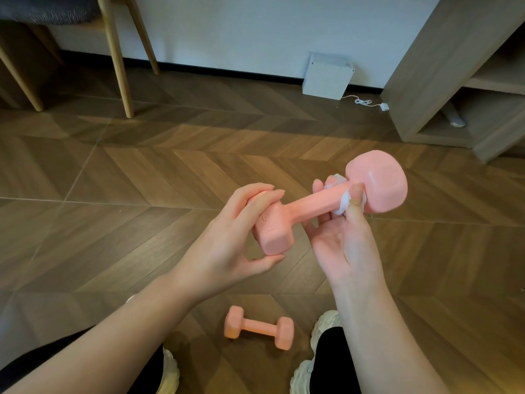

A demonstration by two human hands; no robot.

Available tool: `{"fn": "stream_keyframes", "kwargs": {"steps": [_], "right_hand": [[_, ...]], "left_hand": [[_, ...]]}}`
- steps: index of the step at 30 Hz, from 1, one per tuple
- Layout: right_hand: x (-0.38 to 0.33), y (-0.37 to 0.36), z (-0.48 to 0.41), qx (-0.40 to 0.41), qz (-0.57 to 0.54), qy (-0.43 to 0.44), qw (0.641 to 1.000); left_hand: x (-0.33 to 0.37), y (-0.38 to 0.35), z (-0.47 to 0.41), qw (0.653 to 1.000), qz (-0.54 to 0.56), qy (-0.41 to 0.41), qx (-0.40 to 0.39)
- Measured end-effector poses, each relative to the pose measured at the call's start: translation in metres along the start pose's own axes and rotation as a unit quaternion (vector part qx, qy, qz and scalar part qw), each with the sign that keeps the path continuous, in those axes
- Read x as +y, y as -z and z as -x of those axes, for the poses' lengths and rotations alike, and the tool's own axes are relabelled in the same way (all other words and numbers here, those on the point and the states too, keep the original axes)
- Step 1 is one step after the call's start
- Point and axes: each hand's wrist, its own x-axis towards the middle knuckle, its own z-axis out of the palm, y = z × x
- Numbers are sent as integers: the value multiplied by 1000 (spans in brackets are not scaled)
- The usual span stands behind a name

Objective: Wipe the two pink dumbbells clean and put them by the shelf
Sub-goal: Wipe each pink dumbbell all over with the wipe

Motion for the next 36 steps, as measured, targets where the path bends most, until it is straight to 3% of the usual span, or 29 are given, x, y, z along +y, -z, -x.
{"fn": "stream_keyframes", "kwargs": {"steps": [9, 12, 17, 25, 28, 31, 36], "right_hand": [[1, -3, 7, -60, 78, 40, 994], [7, -3, 9, -89, 122, 25, 988], [20, -6, 18, -58, 186, -35, 980], [39, -12, 20, -43, 117, -36, 992], [41, -10, 19, -37, 81, -54, 995], [38, -8, 17, -48, 78, -62, 994], [41, -13, 21, -87, 96, -42, 991]], "left_hand": [[8, -2, 2, 998, 49, 19, 19], [12, -1, 1, 997, 62, 25, 33], [12, 3, -5, 995, 77, 46, 38], [3, 10, -3, 998, -58, -28, 16], [4, 12, -4, 999, 39, 19, -6], [9, 13, -9, 954, 239, 180, -11], [15, 22, -24, 803, 478, 353, -56]]}}
